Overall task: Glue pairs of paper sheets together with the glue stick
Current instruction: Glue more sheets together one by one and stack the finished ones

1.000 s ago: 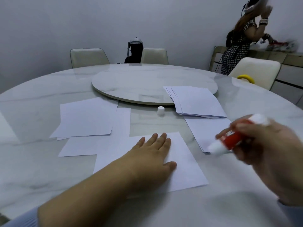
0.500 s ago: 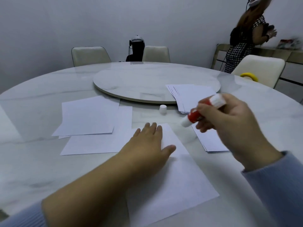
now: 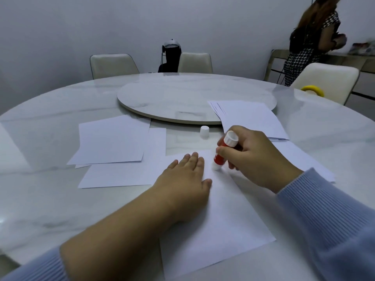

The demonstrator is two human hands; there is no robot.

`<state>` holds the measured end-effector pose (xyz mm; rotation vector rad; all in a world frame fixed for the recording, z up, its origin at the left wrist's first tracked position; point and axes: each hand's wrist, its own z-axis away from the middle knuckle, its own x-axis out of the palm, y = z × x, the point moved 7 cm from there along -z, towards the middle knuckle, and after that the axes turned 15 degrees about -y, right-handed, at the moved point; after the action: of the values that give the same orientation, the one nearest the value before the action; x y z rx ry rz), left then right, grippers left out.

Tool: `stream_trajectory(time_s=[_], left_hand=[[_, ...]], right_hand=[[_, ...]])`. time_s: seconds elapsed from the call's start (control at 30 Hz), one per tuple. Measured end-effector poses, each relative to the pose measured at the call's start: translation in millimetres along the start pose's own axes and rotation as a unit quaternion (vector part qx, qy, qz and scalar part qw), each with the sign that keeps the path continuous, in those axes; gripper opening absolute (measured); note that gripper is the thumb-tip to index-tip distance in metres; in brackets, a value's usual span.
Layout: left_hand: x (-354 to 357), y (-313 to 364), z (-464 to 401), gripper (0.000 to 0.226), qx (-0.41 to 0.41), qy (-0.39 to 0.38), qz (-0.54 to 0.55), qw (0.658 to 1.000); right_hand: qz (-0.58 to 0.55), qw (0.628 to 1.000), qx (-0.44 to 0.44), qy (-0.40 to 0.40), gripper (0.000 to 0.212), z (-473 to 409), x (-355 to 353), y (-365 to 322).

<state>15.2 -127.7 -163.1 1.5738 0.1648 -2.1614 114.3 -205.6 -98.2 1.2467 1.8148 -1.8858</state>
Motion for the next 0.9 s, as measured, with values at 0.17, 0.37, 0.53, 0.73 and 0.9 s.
stream_trajectory(time_s=[0.17,0.37,0.53,0.73,0.9], left_hand=[[0.5,-0.2,0.5,0.06,-0.003,-0.007,0.004,1.0],[-0.5,0.8,1.3,0.06,-0.003,-0.012,0.01,1.0],[-3.7,-1.3,5.6,0.061,-0.014,-0.019,0.015,1.0],[-5.7,-22.3,19.0,0.073,-0.145,0.0,-0.025,0.989],[-20.8,-12.6,33.6,0.067,0.093,-0.007,0.014,0.995]], right_hand=[[0.034,0.999,-0.009,-0.023,0.011,53.5,-3.8,-13.5],[-0.025,0.997,-0.038,-0.06,0.021,107.1,-6.4,-16.0],[-0.137,0.986,-0.07,-0.07,0.01,107.6,-19.5,-5.3],[-0.486,0.845,-0.157,0.158,0.039,91.1,-85.0,25.6],[-0.598,0.783,-0.11,0.131,0.014,45.5,-79.3,34.8]])
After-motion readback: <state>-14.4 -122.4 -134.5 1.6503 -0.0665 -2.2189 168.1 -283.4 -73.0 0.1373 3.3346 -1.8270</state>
